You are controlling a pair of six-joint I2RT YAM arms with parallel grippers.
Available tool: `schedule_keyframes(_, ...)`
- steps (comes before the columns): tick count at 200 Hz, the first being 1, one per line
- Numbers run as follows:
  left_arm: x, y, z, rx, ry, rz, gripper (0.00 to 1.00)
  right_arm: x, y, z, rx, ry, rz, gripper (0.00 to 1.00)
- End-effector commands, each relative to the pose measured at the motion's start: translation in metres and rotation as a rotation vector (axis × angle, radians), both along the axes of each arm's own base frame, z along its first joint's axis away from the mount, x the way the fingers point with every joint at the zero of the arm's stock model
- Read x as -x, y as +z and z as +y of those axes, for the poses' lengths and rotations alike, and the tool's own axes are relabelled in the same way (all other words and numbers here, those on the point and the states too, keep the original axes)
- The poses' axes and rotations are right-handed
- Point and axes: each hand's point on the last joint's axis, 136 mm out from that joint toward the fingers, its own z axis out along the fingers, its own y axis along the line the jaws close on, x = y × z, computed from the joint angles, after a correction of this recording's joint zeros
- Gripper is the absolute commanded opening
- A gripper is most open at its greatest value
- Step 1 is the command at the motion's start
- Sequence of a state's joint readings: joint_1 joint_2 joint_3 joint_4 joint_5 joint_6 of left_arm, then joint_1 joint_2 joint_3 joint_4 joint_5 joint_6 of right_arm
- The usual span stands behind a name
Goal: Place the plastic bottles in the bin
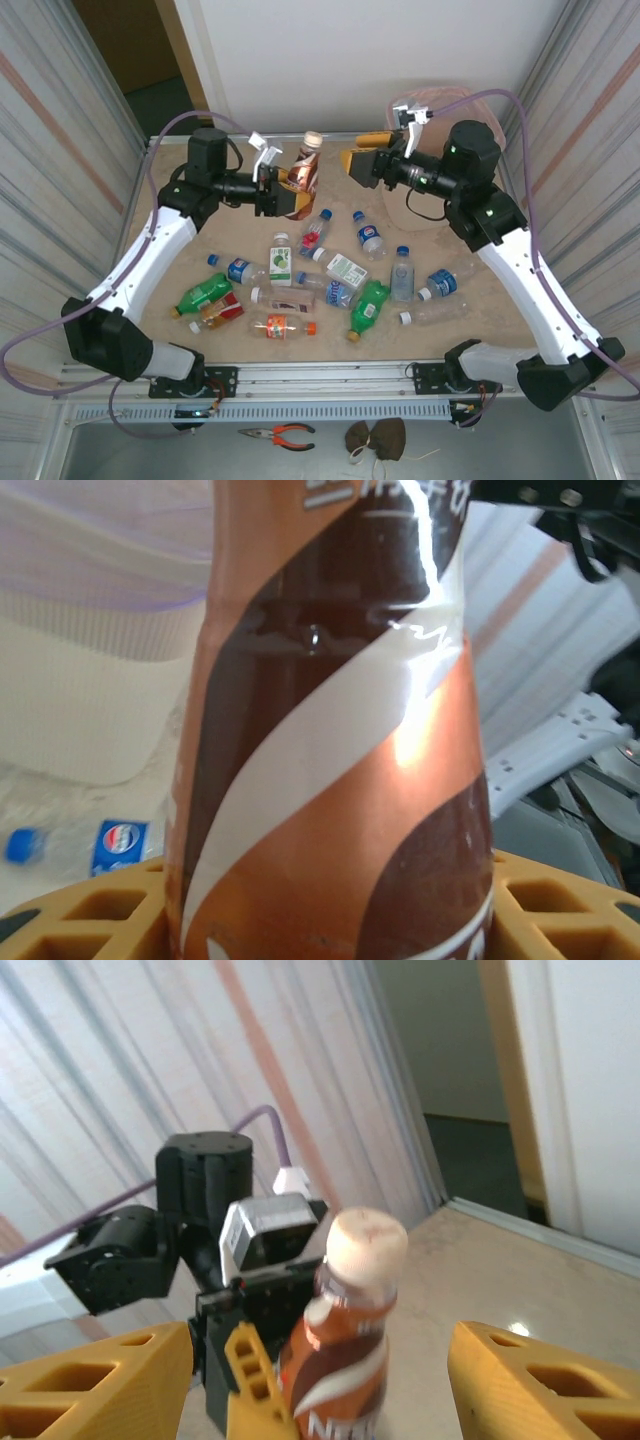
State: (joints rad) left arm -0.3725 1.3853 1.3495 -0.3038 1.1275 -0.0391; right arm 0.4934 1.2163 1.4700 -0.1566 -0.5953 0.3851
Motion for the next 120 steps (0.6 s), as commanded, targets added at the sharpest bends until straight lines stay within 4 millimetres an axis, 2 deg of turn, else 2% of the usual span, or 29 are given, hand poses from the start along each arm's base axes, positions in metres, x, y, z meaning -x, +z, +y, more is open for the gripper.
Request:
schedule_keyframes(1,0.033,0.035,-0.006,0.075,-0.115,-0.105,0.55,0.016,0.031,0.010,-0.049,0.086,-0.078,0.67)
schedule_keyframes(28,0.050,0.045,-0.013,0.098,-0.180,-0.137,0.55,0.019,0.034,0.018,-0.054,0.117,-0.082,0.66)
schedule_keyframes(73,0.057,0.054,-0.018,0.117,-0.214,-0.155,0.55,0.029,0.033,0.029,-0.059,0.194,-0.079,0.65)
schedule_keyframes(120,0.063,0.057,-0.020,0.126,-0.240,-0.160,0.55,0.023,0.027,0.032,-0.054,0.179,-0.055,0.60)
